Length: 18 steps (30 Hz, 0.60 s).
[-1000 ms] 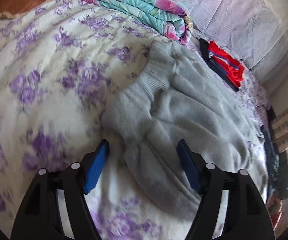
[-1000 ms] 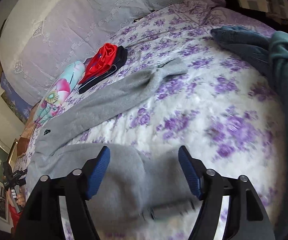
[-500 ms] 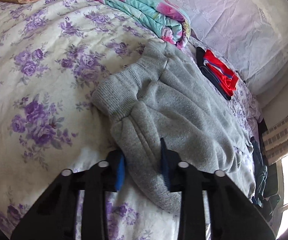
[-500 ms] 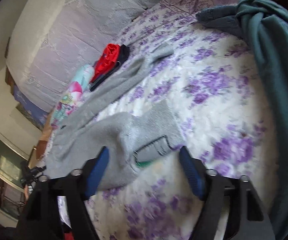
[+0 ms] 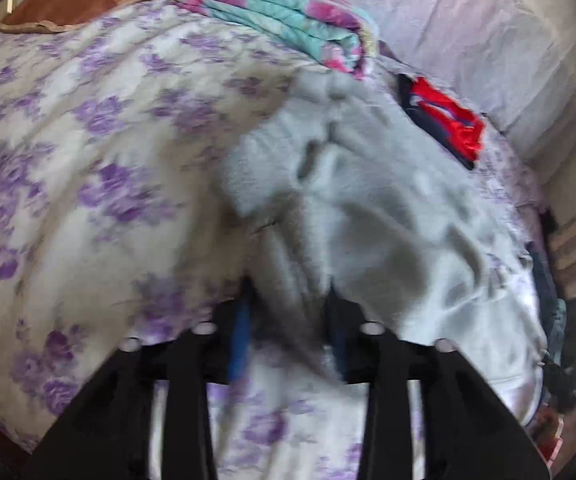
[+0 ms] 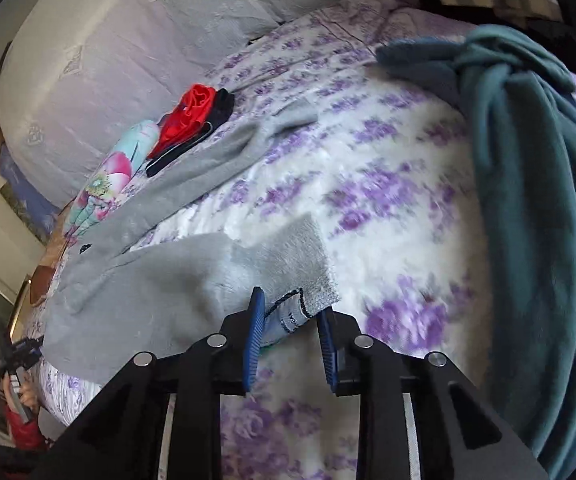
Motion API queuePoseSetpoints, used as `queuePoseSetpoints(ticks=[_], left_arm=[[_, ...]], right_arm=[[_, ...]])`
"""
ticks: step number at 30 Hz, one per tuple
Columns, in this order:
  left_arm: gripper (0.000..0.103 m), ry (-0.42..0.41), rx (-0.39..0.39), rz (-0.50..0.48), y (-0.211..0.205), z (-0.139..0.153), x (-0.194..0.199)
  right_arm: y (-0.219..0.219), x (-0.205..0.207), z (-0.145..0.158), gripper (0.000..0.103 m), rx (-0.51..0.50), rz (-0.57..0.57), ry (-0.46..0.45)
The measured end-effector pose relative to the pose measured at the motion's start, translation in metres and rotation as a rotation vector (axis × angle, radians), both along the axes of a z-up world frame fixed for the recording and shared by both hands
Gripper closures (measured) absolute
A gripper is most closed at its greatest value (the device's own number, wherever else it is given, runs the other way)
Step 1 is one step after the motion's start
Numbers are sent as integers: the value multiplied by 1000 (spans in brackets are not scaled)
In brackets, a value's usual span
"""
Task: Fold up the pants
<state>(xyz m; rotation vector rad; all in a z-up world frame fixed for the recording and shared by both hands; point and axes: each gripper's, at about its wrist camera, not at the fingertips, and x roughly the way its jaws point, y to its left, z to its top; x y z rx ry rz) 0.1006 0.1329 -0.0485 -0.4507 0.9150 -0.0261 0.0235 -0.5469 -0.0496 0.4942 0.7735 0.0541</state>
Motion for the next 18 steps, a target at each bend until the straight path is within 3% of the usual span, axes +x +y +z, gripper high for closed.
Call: queuePoseSetpoints(ticks=[2, 4, 5, 8, 10, 12, 14, 16, 17, 18], left_arm=[[46, -34, 8, 16, 10, 8, -10], [44, -64, 22, 36, 17, 23, -13], [46, -82, 42, 47, 18, 32, -13], [45, -158, 177, 78, 7, 65, 0], [45, -171, 184, 54, 0, 73, 17], [44, -143, 160, 20, -9, 69, 43], [44, -91, 189, 4, -17, 55, 63], [44, 1, 257, 12, -18, 26, 83], [40, 29, 265, 27, -14, 14, 86], [35, 50, 218, 26, -5, -4, 89]], right_arm=[[-10, -12, 11, 73, 11, -72, -59], [-7, -16, 31, 73, -37, -88, -119], [2, -14, 40, 72, -65, -62, -145], [39, 6, 54, 53, -90, 53, -178], [78, 24, 53, 46, -111, 163, -174], [115, 44, 44, 45, -119, 266, -155], [145, 61, 30, 41, -111, 354, -116], [166, 70, 14, 29, -133, 404, -74], [172, 77, 0, 28, -162, 414, -25], [174, 79, -9, 28, -172, 417, -3]])
